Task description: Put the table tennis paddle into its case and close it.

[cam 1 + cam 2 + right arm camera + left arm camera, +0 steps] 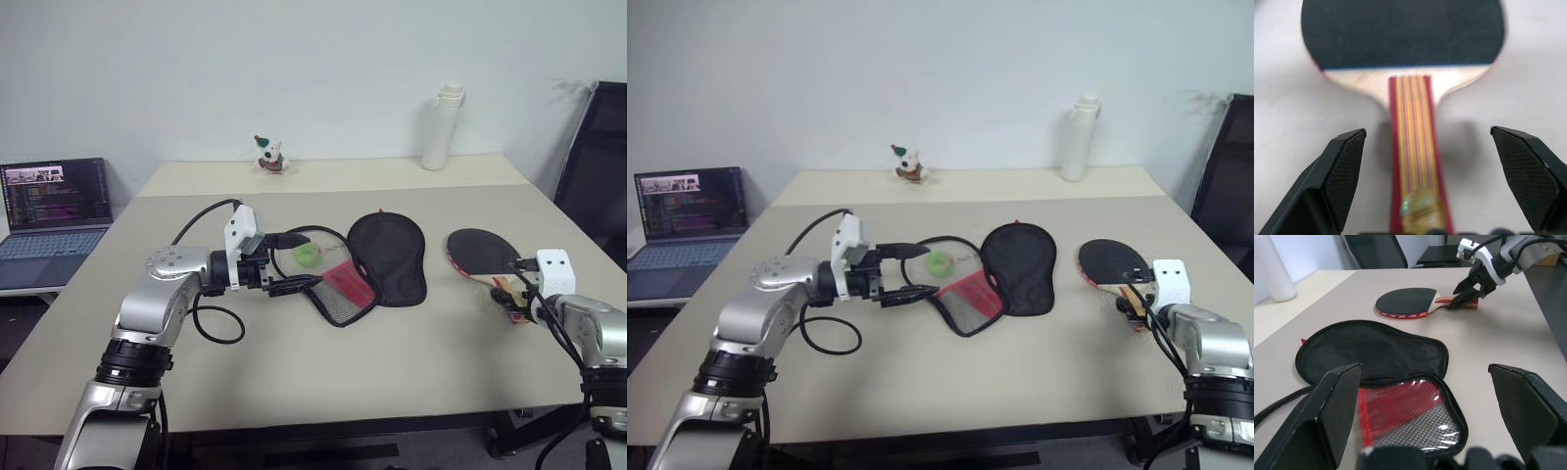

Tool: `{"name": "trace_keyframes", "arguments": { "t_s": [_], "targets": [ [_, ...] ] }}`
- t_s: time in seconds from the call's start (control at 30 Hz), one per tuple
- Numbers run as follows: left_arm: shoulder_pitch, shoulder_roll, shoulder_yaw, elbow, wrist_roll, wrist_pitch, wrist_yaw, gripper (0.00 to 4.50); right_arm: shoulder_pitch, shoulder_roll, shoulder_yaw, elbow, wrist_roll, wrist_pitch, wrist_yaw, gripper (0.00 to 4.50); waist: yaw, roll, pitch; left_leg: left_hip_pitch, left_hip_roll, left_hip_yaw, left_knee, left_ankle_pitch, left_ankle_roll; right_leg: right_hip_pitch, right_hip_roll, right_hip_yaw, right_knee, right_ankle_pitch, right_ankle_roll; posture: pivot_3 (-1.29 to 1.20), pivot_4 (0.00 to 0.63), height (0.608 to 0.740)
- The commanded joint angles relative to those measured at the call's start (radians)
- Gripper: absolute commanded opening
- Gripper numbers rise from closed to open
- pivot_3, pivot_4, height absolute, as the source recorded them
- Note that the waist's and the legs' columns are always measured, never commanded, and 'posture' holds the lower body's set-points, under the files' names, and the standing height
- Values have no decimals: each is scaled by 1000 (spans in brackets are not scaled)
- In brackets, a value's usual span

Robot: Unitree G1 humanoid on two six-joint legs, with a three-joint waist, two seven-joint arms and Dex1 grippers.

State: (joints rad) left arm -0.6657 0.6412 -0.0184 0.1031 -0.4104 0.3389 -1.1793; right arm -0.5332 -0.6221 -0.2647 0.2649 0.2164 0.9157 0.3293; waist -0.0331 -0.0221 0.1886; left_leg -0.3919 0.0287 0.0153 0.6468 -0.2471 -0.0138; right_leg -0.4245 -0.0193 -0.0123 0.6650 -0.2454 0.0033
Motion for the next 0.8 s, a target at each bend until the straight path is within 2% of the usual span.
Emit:
{"name": "trace_keyframes", "arguments": {
  "t_s": [0.03, 0.37, 0.5, 0.73, 0.77, 0.8],
  "targets": [
    [-4, 14, 13, -11, 1, -15, -10, 4500, -59, -1, 13, 74, -10, -72, 17, 4473, -1, 0, 0, 0, 0, 0, 0, 0, 0, 0, 0, 0, 0, 0, 0, 0, 150, 740],
    [43, 45, 30, -42, 1, -4, -10, 4500, -182, -4, 64, 374, -63, -221, 36, 4473, -3, -1, -1, 2, 0, 2, 0, 0, 0, 2, 0, 2, -1, 1, 1, 0, 150, 740],
    [75, 65, 44, -66, -7, 7, 5, 4500, -196, -3, 57, 403, -61, -230, 27, 3597, 1, -3, -2, 5, 0, 2, 0, 0, 0, 4, -1, 2, -1, 1, 1, 0, 150, 740],
    [154, 95, 81, -124, -21, 26, 34, 4500, -222, -3, 15, 394, -38, -230, -13, 1320, 2, -4, -2, 5, 0, 2, 1, 0, 0, 5, -2, 3, -1, 2, 2, 0, 150, 740],
    [161, 98, 85, -131, -21, 28, 37, 4500, -226, -6, 12, 385, -34, -228, -15, 1106, 2, -4, -2, 5, 0, 2, 1, 0, 0, 5, -2, 2, -1, 2, 2, 0, 150, 740],
    [169, 101, 90, -138, -24, 32, 40, 4500, -232, -9, 8, 369, -30, -224, -17, 1090, 3, -4, -2, 5, 0, 2, 1, 0, 0, 5, -2, 2, -1, 2, 2, 0, 150, 740]
  ]
}}
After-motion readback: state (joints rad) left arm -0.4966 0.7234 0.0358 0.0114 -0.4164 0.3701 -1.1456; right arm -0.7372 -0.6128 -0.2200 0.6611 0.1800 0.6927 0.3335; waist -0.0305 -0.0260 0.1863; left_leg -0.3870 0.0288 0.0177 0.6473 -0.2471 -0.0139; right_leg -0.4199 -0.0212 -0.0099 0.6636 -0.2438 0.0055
